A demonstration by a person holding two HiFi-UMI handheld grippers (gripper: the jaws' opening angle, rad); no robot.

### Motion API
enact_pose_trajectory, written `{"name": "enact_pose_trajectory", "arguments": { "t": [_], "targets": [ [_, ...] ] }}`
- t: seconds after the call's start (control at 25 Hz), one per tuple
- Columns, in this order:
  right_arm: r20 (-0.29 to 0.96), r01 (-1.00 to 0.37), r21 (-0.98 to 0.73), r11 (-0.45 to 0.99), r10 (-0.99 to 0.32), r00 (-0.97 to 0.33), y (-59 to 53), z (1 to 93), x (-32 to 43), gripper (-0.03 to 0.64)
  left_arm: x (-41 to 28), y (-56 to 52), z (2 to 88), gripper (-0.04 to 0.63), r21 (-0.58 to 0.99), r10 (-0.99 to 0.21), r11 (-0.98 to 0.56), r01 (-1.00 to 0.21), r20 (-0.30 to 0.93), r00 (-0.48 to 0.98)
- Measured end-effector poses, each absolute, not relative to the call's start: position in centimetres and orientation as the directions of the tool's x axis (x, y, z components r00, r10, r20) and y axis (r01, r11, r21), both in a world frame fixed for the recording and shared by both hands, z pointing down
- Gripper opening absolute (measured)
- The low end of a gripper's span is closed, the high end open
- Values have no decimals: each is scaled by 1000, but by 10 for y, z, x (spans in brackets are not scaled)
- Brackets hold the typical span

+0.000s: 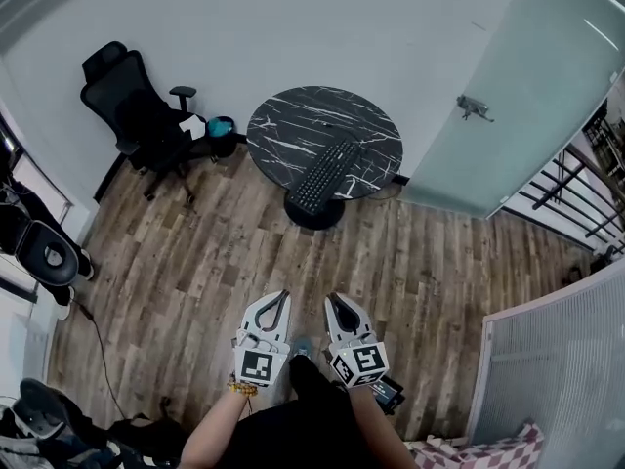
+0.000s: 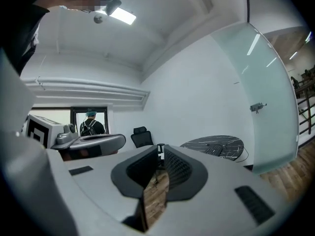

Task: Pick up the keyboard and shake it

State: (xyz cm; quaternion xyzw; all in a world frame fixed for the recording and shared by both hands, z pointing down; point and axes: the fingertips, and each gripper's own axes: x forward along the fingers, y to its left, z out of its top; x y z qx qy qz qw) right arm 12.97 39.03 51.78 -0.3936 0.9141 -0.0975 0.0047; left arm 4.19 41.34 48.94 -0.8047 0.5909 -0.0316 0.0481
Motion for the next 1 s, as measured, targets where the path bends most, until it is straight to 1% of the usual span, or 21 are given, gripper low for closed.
{"name": "enact_pose_trajectory", "arguments": {
  "t": [0.16, 0.24, 0.36, 0.44, 0.56, 0.64, 0.8, 0.92, 1.0],
  "targets": [
    [57, -700, -202, 685, -705, -707, 317, 513, 127, 38, 39, 344, 487, 18, -114, -959, -282, -953, 8, 283],
    [57, -701, -201, 684, -707, -705, 288, 515, 128, 38, 41, 314, 489, 18, -134, -959, -283, -950, 4, 285],
    [67, -711, -198, 675, -714, -696, 252, 521, 127, 40, 38, 277, 489, 18, -118, -963, -268, -956, 18, 268],
    [76, -727, -149, 670, -726, -684, 231, 519, 127, 40, 34, 254, 489, 18, -115, -965, -264, -958, 31, 262],
    [93, -760, 53, 648, -761, -643, 201, 515, 125, 40, 29, 219, 494, 18, -121, -963, -269, -956, 40, 266],
    [104, -761, 136, 634, -773, -626, 180, 517, 121, 40, 25, 196, 500, 18, -114, -961, -277, -954, 37, 275],
    [125, -780, 140, 610, -793, -597, 128, 530, 113, 40, 12, 146, 523, 18, -94, -952, -306, -947, 55, 302],
    [134, -798, 174, 577, -816, -562, 80, 534, 103, 40, 4, 103, 537, 18, -91, -929, -366, -926, 81, 360],
    [167, -798, 122, 591, -804, -570, 44, 542, 95, 40, -4, 71, 539, 18, -111, -907, -419, -901, 90, 411]
  ]
}}
